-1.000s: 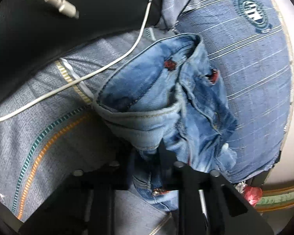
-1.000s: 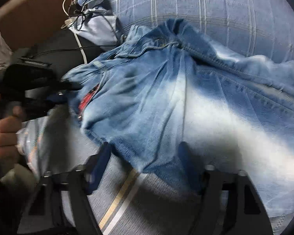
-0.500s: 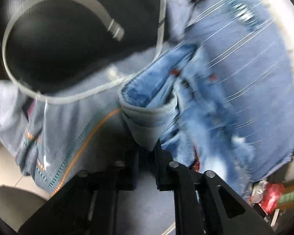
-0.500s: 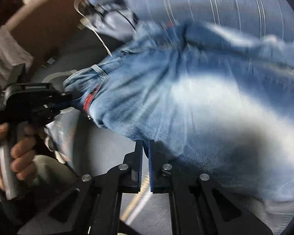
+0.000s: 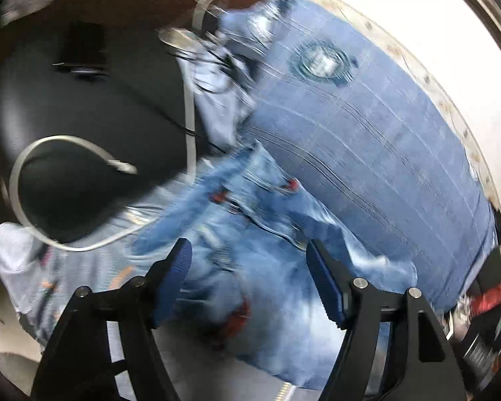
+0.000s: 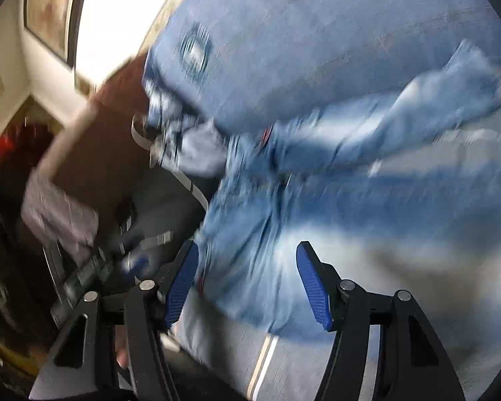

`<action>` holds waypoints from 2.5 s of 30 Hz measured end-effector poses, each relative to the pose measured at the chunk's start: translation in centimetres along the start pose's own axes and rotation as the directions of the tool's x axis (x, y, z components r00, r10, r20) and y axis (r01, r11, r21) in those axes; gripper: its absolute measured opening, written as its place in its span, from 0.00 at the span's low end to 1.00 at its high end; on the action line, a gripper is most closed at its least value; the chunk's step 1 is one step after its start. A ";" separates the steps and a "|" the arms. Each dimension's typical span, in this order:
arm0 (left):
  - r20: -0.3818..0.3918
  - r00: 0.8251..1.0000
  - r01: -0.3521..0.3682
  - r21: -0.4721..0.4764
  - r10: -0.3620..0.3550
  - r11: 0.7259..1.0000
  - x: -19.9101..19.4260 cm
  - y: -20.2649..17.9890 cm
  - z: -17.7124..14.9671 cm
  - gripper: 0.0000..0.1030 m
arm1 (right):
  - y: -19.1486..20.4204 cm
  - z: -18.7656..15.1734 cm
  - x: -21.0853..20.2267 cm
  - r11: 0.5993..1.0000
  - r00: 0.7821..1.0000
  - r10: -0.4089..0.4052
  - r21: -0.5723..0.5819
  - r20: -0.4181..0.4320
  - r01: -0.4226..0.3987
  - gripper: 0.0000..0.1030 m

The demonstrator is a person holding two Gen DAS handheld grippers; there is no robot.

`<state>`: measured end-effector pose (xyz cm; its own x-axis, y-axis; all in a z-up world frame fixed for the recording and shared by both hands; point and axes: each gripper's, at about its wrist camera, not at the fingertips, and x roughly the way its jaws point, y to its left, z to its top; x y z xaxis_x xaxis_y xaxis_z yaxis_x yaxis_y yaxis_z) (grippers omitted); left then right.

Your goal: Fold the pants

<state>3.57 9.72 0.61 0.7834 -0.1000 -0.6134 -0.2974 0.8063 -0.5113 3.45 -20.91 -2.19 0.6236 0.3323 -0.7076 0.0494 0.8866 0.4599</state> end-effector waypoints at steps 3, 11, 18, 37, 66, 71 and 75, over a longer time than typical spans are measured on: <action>-0.122 0.991 0.055 0.028 -0.051 0.998 3.5 -5.1 2.5 0.70 | -2.0 4.6 -2.3 0.999 0.997 -0.038 0.038 0.068 0.035 0.75; -0.236 0.967 0.123 0.098 -0.097 0.988 12.5 -13.8 3.3 0.71 | -13.0 12.2 -5.0 0.952 0.962 -0.240 0.226 0.132 0.207 0.76; -0.334 0.940 0.105 0.094 -0.068 0.990 15.8 -13.7 2.5 0.71 | -20.8 16.6 -5.6 0.885 0.915 -0.375 0.353 0.150 0.304 0.76; -0.319 0.941 0.127 0.026 -0.112 0.992 13.3 -12.4 3.4 0.71 | -13.2 14.2 -8.1 0.914 0.899 -0.386 0.217 0.206 0.342 0.01; -0.477 0.861 0.182 -0.032 -0.175 0.983 17.2 -12.8 2.5 0.73 | -16.5 14.5 -6.0 0.946 0.946 -0.273 0.230 0.177 0.230 0.01; -0.478 0.853 0.197 -0.073 -0.208 0.978 15.5 -12.3 2.5 0.73 | -13.0 5.1 -9.4 0.977 0.982 -0.110 0.199 0.153 0.078 0.01; -0.491 0.839 0.226 -0.077 -0.235 0.971 14.0 -12.5 1.7 0.73 | -14.1 -0.7 -8.8 0.966 0.991 -0.111 0.243 0.079 0.088 0.04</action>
<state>19.23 -0.78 -0.54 0.4589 -0.5594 -0.6903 -0.1537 0.7153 -0.6818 -3.26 -36.11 -2.80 0.6740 0.2057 -0.7095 0.2927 0.8075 0.5122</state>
